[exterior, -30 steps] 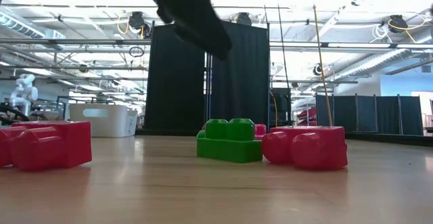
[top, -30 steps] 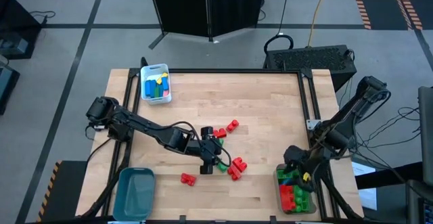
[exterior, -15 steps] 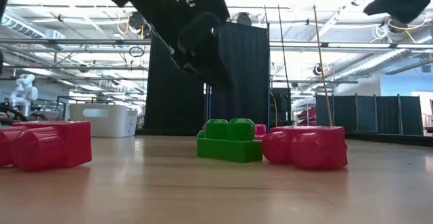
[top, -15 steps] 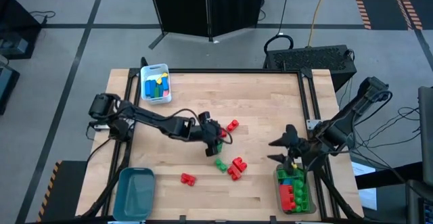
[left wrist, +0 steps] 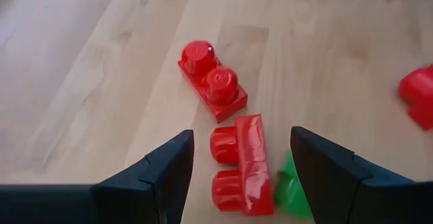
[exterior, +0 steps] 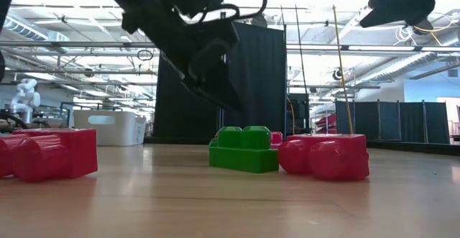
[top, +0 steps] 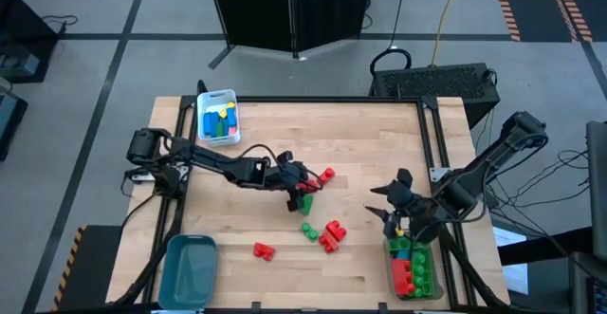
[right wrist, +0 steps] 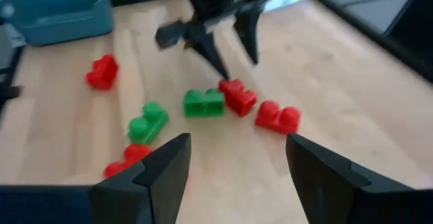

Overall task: Sort blocks by size
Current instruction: Put the red 2 stud gamepiece into the blue bin

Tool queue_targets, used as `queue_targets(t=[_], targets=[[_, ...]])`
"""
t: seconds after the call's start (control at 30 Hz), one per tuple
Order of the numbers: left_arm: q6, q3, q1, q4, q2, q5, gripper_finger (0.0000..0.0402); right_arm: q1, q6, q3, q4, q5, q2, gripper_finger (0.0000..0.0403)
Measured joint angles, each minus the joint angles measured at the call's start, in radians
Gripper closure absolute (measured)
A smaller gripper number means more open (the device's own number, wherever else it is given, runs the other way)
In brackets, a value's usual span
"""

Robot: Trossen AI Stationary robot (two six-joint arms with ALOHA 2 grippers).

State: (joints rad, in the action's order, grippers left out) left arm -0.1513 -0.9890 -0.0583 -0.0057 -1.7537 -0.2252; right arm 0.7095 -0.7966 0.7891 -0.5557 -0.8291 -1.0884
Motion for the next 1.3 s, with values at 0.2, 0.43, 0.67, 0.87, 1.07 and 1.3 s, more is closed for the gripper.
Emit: queue_targets(t=[0.2, 0.43, 0.67, 0.87, 1.07, 1.3], targets=[[-0.001, 0.065, 0.013, 0.089, -0.009, 0.014, 0.0169, -0.035, 0.082, 0.000, 0.090, -0.059, -0.082, 0.0175], [-0.011, 0.100, 0.015, 0.113, -0.012, 0.014, 0.0169, -0.080, 0.133, 0.001, 0.173, -0.056, -0.150, 0.0175], [-0.036, 0.137, 0.016, 0.138, -0.012, 0.014, 0.0169, -0.103, 0.190, 0.001, 0.263, -0.056, -0.184, 0.0175], [-0.046, 0.140, 0.016, 0.163, -0.013, 0.031, 0.0169, -0.109, 0.219, 0.001, 0.306, -0.056, -0.188, 0.0175], [-0.045, 0.140, 0.014, 0.225, -0.078, 0.072, 0.0169, -0.109, 0.217, 0.001, 0.306, -0.056, -0.188, 0.0175], [-0.052, 0.140, 0.014, 0.266, -0.137, 0.069, 0.0171, -0.109, 0.218, 0.001, 0.313, -0.056, -0.188, 0.0175]])
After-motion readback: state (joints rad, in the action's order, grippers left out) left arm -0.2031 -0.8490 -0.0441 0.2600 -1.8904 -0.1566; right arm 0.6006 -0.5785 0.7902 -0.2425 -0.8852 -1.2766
